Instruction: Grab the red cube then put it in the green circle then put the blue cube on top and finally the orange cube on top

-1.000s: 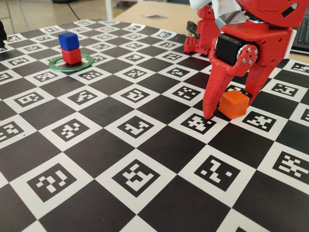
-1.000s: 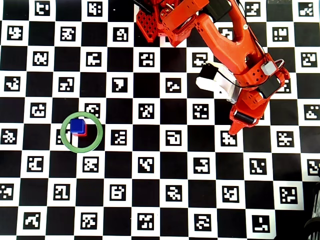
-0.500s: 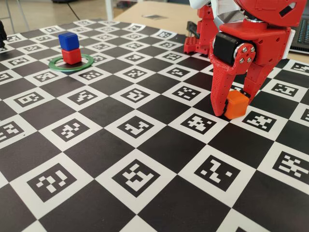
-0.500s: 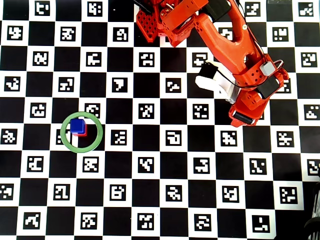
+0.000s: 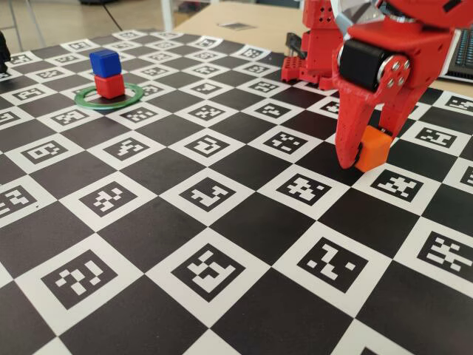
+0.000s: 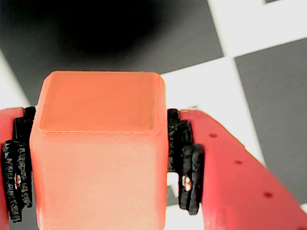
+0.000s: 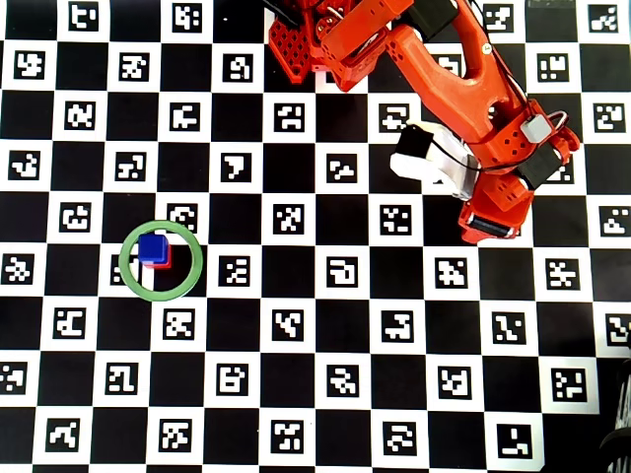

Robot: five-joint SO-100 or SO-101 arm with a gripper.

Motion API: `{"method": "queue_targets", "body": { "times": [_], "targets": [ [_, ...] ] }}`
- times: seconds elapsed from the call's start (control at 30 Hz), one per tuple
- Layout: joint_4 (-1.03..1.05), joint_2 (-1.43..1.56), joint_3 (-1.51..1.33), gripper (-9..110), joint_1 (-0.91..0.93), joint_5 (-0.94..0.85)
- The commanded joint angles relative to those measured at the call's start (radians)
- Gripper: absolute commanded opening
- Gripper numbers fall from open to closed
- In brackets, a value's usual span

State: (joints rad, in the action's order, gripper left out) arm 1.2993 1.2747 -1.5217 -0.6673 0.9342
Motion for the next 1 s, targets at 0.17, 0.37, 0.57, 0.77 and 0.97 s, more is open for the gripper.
{"method": "queue_targets", "body": {
  "times": [0.17,0.37,0.57,0.77,0.97],
  "targets": [
    [0.298,0.112,0.284,-4,0.195,-0.298],
    [0.462,0.146,0.399,-5,0.316,-0.581],
    [0.526,0.186,0.397,-5,0.517,-0.874],
    [0.526,0.189,0.453,-5,0.759,-1.074],
    [0.526,0.219,0.459,-4,0.95,-1.238]
  ]
}}
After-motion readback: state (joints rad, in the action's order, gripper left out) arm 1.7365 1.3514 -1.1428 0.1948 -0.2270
